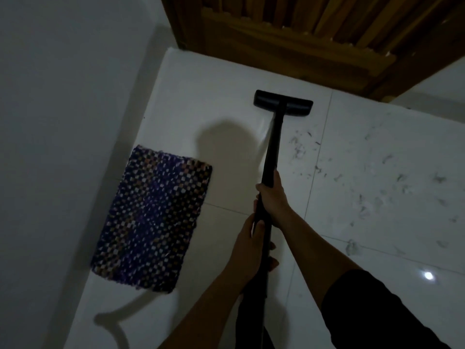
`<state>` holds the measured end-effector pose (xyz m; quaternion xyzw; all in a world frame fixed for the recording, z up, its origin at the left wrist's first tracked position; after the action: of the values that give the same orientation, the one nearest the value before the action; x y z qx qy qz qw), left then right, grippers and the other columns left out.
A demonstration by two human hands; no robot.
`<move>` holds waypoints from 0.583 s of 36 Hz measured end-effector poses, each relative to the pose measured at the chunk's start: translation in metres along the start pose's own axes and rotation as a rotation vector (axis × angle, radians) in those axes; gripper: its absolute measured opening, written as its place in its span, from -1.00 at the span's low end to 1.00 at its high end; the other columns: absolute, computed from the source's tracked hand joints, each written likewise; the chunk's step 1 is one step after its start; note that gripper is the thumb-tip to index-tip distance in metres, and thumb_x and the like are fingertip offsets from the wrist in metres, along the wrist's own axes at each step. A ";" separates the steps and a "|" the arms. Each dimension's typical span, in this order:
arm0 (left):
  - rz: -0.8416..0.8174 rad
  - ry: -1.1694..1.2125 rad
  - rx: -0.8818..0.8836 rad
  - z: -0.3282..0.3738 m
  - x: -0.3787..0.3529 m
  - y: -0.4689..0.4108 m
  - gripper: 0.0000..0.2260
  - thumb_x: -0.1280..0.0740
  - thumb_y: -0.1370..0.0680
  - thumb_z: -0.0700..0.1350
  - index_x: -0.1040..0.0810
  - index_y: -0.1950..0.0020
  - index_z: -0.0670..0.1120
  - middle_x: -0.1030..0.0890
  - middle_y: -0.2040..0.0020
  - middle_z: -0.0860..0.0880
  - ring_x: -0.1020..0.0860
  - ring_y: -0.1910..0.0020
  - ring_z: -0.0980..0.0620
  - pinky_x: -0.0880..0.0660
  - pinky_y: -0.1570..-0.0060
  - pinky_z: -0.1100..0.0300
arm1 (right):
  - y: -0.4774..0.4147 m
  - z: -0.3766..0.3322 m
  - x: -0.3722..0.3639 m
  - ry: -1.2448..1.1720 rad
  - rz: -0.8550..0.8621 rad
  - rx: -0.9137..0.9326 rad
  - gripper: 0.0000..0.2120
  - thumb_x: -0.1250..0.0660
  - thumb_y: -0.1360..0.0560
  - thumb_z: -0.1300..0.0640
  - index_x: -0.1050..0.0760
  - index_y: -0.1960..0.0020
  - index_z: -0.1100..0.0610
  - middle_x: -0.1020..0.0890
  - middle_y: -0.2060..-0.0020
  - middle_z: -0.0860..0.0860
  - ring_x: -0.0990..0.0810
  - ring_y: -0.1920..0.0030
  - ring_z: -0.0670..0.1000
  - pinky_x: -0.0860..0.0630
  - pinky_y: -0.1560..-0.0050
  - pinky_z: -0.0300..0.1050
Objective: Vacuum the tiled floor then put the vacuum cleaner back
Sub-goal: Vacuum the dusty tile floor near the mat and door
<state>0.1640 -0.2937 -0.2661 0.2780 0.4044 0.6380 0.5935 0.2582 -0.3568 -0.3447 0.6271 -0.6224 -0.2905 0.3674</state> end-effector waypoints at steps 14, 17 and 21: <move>0.008 0.092 -0.009 0.043 -0.008 -0.063 -0.66 -0.09 -0.67 -0.03 -0.34 -0.42 -0.08 -0.49 0.27 -0.12 -0.47 0.52 0.07 -0.43 0.56 0.27 | -0.064 -0.046 0.001 0.025 -0.028 -0.015 -0.29 -0.16 -0.57 0.26 0.09 -0.56 -0.14 -0.46 0.33 0.09 -0.43 0.50 0.02 -0.43 0.49 -0.17; 0.000 0.075 -0.018 0.048 -0.014 -0.064 -0.66 -0.09 -0.67 -0.03 -0.35 -0.41 -0.10 -0.49 0.28 -0.12 -0.47 0.53 0.08 -0.44 0.56 0.26 | -0.065 -0.049 0.006 0.005 -0.017 -0.017 -0.29 -0.15 -0.57 0.26 0.09 -0.56 -0.15 -0.47 0.33 0.09 -0.43 0.50 0.02 -0.43 0.49 -0.16; -0.013 0.063 -0.012 0.049 -0.027 -0.057 -0.66 -0.08 -0.67 -0.05 -0.35 -0.41 -0.12 -0.48 0.27 -0.11 -0.46 0.49 0.07 -0.44 0.57 0.28 | -0.057 -0.050 0.024 -0.019 0.026 -0.025 -0.31 -0.16 -0.57 0.25 0.06 -0.56 -0.16 -0.46 0.34 0.09 -0.42 0.50 0.01 -0.43 0.50 -0.17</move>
<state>0.2387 -0.3130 -0.2856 0.2513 0.4210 0.6449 0.5863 0.3330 -0.3780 -0.3616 0.6116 -0.6302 -0.2994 0.3730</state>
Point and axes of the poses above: each hand's wrist, its own y-axis away from the middle knuckle, its own x-axis out of the back of the hand, z = x × y, the point moved 8 cm from there along -y, towards the middle knuckle
